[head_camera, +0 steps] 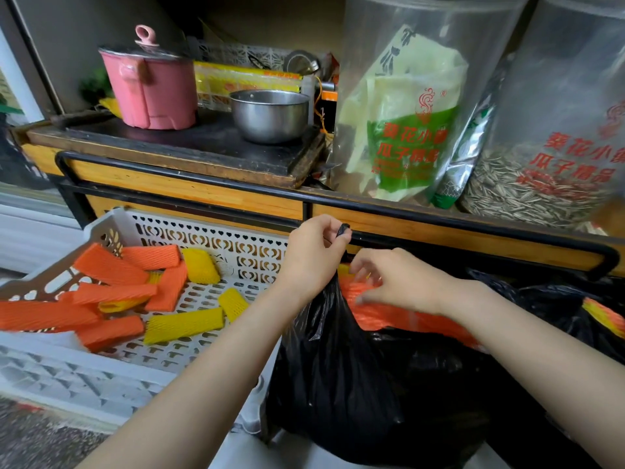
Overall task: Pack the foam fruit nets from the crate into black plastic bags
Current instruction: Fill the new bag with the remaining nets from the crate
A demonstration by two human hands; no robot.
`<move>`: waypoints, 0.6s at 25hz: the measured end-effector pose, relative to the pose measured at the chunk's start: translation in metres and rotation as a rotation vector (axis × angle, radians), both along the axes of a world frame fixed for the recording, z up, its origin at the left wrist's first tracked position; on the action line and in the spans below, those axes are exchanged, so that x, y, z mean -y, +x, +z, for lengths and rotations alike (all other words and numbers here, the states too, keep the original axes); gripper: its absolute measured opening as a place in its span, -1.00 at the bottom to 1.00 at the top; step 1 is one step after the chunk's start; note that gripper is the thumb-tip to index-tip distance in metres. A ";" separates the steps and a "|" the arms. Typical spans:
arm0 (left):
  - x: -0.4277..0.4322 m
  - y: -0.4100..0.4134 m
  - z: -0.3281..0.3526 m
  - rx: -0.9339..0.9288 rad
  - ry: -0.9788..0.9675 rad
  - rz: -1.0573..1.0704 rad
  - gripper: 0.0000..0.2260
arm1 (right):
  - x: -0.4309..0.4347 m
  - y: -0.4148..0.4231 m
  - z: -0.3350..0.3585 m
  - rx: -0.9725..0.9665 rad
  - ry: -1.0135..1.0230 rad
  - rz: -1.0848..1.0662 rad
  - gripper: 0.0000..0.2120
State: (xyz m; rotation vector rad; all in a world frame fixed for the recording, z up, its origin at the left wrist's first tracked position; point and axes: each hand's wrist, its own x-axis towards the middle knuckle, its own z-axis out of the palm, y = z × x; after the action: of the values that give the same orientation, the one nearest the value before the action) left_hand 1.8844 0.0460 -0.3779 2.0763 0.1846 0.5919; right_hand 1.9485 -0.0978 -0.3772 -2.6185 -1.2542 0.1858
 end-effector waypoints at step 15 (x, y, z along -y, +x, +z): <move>0.005 -0.013 -0.003 -0.061 0.344 -0.055 -0.90 | 0.022 -0.002 0.021 0.150 0.140 -0.064 -0.68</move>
State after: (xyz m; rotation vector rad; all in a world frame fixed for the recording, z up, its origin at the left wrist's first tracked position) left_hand 1.8713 0.0414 -0.3808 2.4257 0.0626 0.5570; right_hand 1.9463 -0.1196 -0.3564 -2.5872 -1.1801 -0.1076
